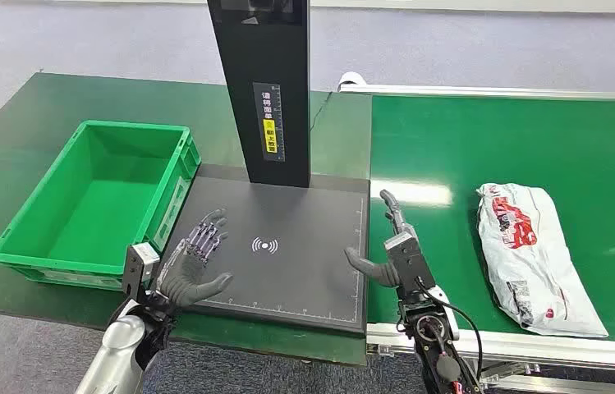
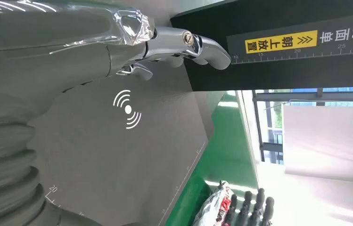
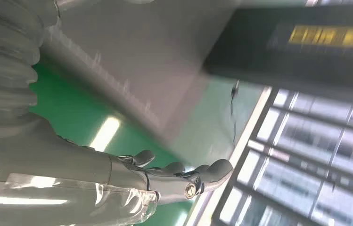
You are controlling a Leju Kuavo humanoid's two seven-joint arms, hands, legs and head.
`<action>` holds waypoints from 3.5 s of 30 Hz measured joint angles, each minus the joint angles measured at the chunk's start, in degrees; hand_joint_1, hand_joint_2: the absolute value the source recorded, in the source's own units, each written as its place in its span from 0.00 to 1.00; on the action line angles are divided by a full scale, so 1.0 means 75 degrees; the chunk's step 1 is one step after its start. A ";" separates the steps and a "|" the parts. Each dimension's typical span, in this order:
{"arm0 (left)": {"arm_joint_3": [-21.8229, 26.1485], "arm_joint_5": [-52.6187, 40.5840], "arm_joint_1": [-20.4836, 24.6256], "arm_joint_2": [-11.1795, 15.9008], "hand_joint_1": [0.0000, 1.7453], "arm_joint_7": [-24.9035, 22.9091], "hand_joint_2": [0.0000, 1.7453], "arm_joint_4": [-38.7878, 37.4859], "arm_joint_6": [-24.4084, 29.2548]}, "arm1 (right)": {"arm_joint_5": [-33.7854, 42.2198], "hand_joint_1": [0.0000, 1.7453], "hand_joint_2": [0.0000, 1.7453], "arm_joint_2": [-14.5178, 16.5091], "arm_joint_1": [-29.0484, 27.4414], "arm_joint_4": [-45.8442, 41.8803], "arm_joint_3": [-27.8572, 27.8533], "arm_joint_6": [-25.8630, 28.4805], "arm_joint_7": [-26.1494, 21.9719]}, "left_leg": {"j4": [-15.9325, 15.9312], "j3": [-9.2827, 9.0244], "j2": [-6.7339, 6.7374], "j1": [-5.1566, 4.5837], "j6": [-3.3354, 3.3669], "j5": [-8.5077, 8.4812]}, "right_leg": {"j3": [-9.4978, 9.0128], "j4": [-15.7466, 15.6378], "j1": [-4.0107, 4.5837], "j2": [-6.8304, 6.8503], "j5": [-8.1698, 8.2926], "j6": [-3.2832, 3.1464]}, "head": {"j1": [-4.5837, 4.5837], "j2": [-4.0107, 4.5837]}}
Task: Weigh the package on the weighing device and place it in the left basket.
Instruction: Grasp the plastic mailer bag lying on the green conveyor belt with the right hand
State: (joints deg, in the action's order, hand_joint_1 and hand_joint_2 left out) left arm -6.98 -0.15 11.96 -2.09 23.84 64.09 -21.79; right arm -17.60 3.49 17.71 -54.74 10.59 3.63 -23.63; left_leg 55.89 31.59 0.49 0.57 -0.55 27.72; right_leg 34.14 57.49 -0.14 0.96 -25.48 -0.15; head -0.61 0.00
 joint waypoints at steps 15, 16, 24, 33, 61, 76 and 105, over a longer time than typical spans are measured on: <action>0.0186 -0.0018 -0.0182 0.0016 0.00 -0.0136 1.00 0.0295 0.0018 | -0.2121 0.00 1.00 -0.0522 0.0039 -0.0389 -0.1391 0.1248 0.1188 | 0.0001 0.0000 -0.0001 -0.0001 0.0000 0.0000 | 0.0000 0.0000 -0.0002 0.0000 0.0000 0.0001 | 0.0000 0.0000; 0.0191 -0.0035 -0.0191 0.0012 0.00 -0.0153 1.00 0.0314 0.0023 | -0.2333 0.00 1.00 -0.0544 0.0028 -0.0389 -0.1460 0.1347 0.1382 | 0.0001 0.0000 0.0000 -0.0001 0.0000 0.0000 | 0.0000 0.0000 -0.0002 0.0000 0.0000 0.0001 | 0.0000 0.0000; 0.0312 -0.0238 -0.0234 -0.0069 0.00 -0.0372 1.00 0.0471 0.0067 | -0.4311 0.00 1.00 -0.0675 -0.0064 -0.0353 -0.2288 0.2256 0.3233 | 0.0001 0.0001 -0.0007 -0.0001 0.0001 0.0001 | 0.0000 -0.0001 -0.0003 0.0002 0.0000 0.0001 | 0.0000 0.0000; 0.0371 -0.0427 -0.0237 -0.0177 0.00 -0.0493 1.00 0.0512 0.0088 | -0.5916 0.00 1.00 -0.0747 -0.0105 -0.0318 -0.3142 0.2427 0.4404 | 0.0001 -0.0001 -0.0008 -0.0001 0.0002 0.0001 | 0.0000 -0.0002 -0.0003 0.0002 0.0000 0.0001 | 0.0001 0.0000; 0.0493 -0.0720 -0.0232 -0.0354 0.00 -0.0593 1.00 0.0438 0.0093 | -0.7562 0.74 1.00 -0.0753 -0.0022 0.0614 -0.4137 -0.0177 0.5499 | 0.0001 -0.0001 -0.0006 -0.0001 0.0002 0.0002 | -0.0002 -0.0002 -0.0003 0.0001 0.0000 0.0001 | 0.0000 0.0000; 0.0497 -0.0685 -0.0233 -0.0368 0.00 -0.0605 1.00 0.0375 0.0079 | -0.7416 1.00 1.00 -0.0799 0.0133 0.0982 -0.4091 -0.0689 0.5268 | 0.0001 -0.0008 -0.0008 -0.0001 0.0003 0.0002 | -0.0010 -0.0002 -0.0003 0.0002 0.0000 0.0001 | 0.0000 0.0000; 0.0704 -0.0576 -0.0771 -0.0390 0.00 -0.0271 1.00 0.0907 0.0055 | -0.3135 1.00 1.00 -0.0150 -0.0313 -0.1478 -0.3853 0.1649 0.0432 | 0.0000 -0.0001 -0.0004 0.0000 0.0002 0.0002 | -0.0004 -0.0002 -0.0002 0.0003 0.0000 0.0001 | 0.0000 0.0000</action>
State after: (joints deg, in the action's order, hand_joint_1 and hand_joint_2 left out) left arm -1.70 -4.47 6.18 -5.01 21.81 70.90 -21.38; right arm -41.11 2.36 15.36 -65.82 -18.30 15.99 -20.39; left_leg 55.89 31.58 0.46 0.56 -0.53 27.74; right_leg 34.11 57.47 -0.15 0.98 -25.49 -0.14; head -0.61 0.00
